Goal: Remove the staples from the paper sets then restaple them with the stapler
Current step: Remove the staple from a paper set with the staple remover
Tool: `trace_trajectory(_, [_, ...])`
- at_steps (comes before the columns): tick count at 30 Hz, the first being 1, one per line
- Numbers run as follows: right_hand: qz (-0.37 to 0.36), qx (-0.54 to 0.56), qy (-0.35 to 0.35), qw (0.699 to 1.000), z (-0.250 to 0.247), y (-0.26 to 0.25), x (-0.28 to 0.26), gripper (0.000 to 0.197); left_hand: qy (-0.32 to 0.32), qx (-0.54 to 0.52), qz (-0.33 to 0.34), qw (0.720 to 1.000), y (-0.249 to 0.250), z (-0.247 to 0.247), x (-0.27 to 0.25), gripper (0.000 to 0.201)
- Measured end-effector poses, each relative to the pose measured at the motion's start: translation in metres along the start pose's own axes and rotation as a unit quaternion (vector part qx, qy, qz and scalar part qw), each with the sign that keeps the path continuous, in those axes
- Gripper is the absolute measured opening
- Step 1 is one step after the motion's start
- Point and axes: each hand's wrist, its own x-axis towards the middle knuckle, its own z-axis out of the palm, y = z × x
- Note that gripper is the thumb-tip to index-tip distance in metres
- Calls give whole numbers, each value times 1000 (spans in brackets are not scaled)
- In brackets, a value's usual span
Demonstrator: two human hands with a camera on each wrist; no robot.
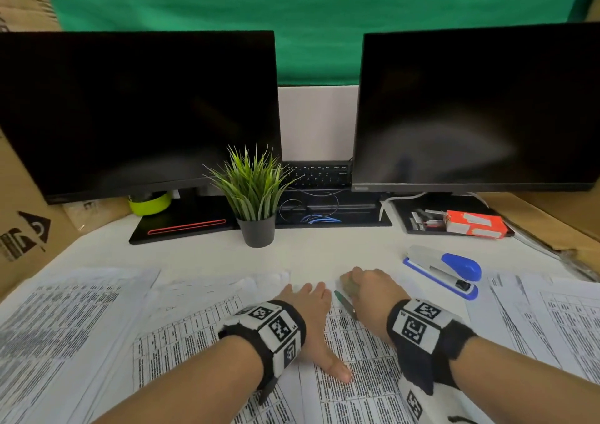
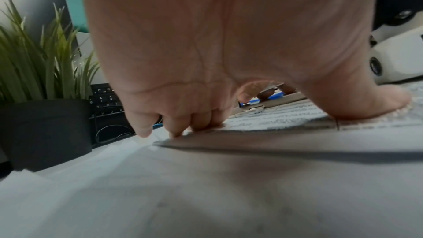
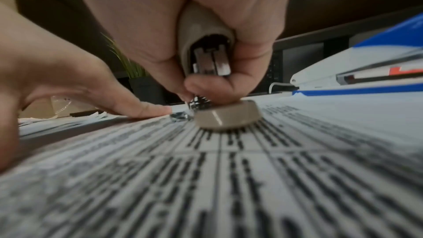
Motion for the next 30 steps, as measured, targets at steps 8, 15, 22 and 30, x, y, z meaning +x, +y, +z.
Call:
trace_trajectory(8, [22,-6,-1,1000,-8,-15,19,25,0,-9,1,1000,0,-1,-1,131])
trace_trajectory(15, [44,23,9,999,2,-16,33,30,-6,-2,-7,1000,3,-3,-3,128])
trace_trajectory(22, [48,46,24,998,-20,-18,46,28,0,-2,-10,1000,3,-6,-3,129])
trace_trajectory(30, [23,5,-8,1000,-21,17,12,30,-11,-3,-6,1000,2,-7,1,128])
